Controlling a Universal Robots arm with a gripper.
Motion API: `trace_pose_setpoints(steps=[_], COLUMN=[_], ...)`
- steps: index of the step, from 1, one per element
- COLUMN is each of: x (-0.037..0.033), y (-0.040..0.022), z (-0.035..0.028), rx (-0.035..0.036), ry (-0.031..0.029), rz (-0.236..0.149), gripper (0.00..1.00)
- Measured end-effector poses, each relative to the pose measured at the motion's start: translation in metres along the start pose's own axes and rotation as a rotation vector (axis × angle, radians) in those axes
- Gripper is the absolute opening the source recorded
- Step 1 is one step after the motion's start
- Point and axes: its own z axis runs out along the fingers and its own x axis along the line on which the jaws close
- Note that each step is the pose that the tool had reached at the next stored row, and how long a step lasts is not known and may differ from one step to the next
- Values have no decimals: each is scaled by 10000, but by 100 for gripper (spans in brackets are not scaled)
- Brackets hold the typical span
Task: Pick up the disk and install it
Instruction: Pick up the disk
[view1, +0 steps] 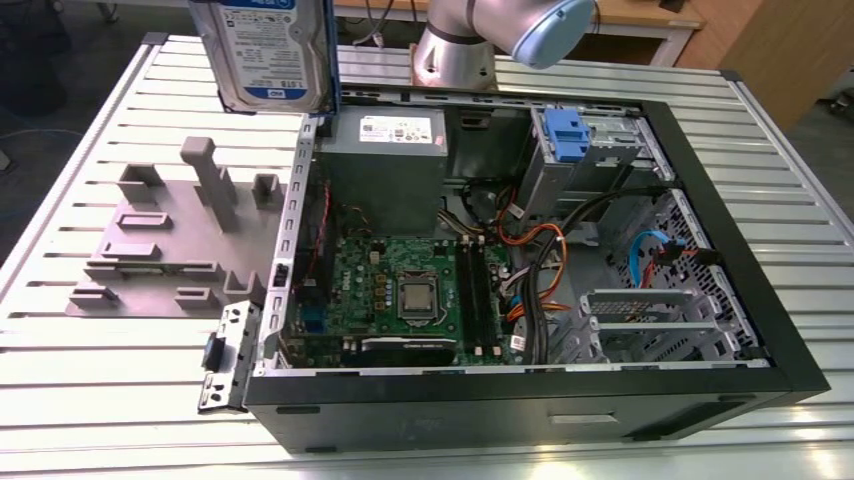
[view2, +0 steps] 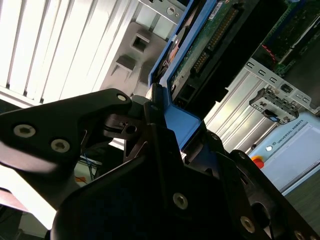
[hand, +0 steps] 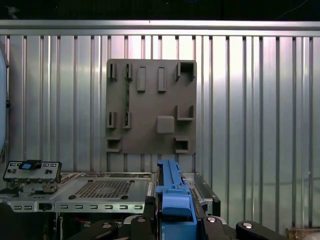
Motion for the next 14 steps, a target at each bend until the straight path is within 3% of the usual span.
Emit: trace_pose_setpoints(steps=[14], x=[-1], y=[-72], z=[1], rx=[0], ry=[0], rz=[0], gripper=[36])
